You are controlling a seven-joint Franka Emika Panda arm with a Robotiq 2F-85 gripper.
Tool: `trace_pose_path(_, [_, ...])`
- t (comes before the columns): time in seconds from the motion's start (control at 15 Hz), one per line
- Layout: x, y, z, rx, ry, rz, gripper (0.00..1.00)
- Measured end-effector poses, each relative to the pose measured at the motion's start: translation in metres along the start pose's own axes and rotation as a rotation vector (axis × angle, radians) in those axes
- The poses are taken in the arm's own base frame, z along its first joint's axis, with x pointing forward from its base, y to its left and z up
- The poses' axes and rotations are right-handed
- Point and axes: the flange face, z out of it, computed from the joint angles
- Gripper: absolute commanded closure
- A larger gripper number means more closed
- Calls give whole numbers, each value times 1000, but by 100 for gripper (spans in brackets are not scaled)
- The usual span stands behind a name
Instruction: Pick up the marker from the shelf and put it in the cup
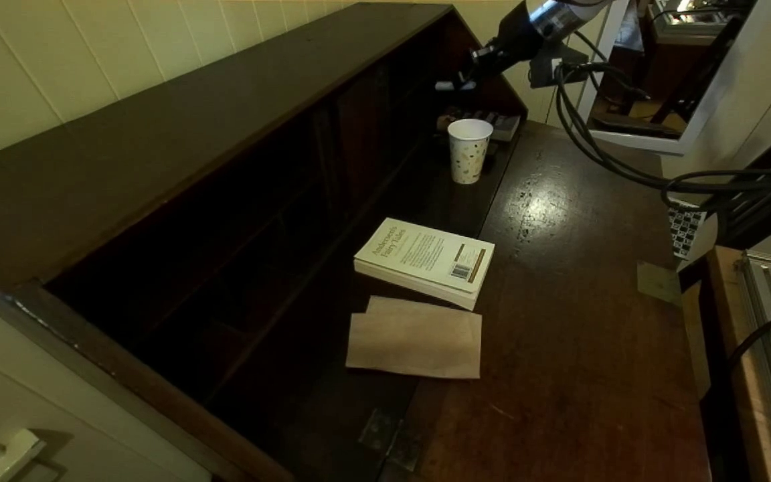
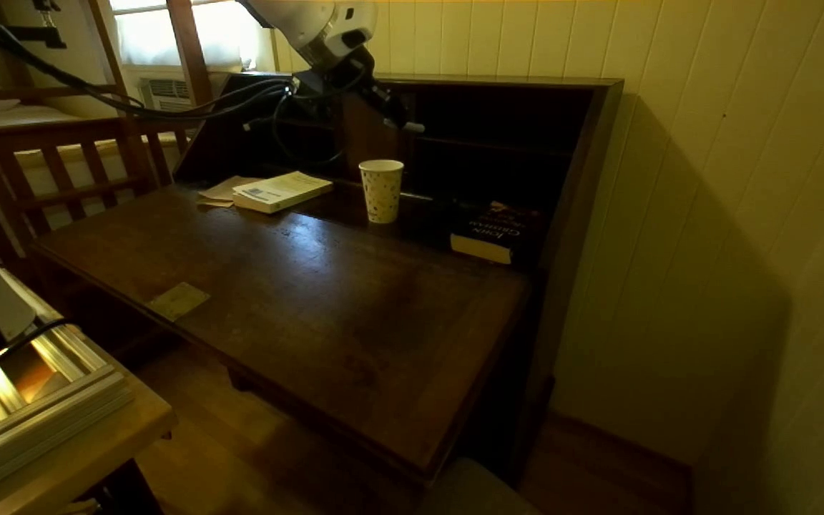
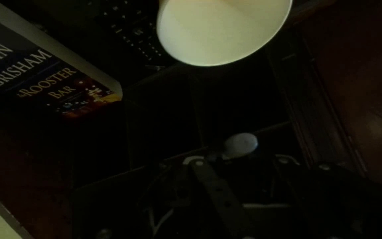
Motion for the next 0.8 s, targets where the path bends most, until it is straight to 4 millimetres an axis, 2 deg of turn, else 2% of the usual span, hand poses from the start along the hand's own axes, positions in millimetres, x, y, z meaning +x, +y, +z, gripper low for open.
trace_pose_path(0.47, [18, 30, -13, 144, -77, -31, 93])
trace_pose_path(0.8, [41, 39, -28, 201, -138, -9, 93])
